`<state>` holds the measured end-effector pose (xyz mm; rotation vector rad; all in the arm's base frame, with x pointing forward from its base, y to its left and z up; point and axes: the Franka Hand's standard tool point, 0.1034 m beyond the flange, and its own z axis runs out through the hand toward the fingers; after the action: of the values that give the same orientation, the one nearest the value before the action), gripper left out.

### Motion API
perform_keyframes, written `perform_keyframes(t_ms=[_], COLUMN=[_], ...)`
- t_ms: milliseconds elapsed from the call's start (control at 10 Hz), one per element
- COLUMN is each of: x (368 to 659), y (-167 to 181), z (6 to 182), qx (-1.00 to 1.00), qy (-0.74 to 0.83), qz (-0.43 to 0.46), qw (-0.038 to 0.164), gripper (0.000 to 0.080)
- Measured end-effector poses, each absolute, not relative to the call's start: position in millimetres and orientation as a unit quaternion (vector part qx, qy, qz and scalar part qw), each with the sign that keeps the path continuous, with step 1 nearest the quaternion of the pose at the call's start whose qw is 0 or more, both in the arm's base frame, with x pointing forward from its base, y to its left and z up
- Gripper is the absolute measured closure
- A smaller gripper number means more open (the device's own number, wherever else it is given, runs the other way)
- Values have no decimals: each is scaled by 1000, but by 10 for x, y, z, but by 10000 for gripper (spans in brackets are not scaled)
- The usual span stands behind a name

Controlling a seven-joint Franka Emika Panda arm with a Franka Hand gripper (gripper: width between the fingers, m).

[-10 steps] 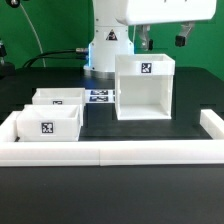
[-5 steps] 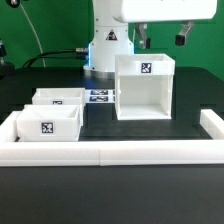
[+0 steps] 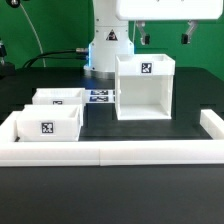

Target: Assemble drawer

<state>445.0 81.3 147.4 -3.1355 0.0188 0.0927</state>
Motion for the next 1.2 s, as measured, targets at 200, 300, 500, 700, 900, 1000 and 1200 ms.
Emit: perform_keyframes(t_ms=[200, 300, 500, 700, 900, 1000, 1200], x=[4448, 4442, 4291, 4169, 4089, 4057, 4023], y=[814, 816, 909, 968, 978, 971, 976], z=[1471, 1466, 1329, 1218, 1129, 1072, 984], qx=[-1000, -1000, -999, -999, -999, -998, -998], qy=[6, 6, 30, 41, 44, 49, 50], qz=[30, 30, 20, 23, 26, 23, 25], qw=[2, 2, 9, 11, 12, 15, 15], gripper=[150, 150, 150, 150, 150, 150, 150])
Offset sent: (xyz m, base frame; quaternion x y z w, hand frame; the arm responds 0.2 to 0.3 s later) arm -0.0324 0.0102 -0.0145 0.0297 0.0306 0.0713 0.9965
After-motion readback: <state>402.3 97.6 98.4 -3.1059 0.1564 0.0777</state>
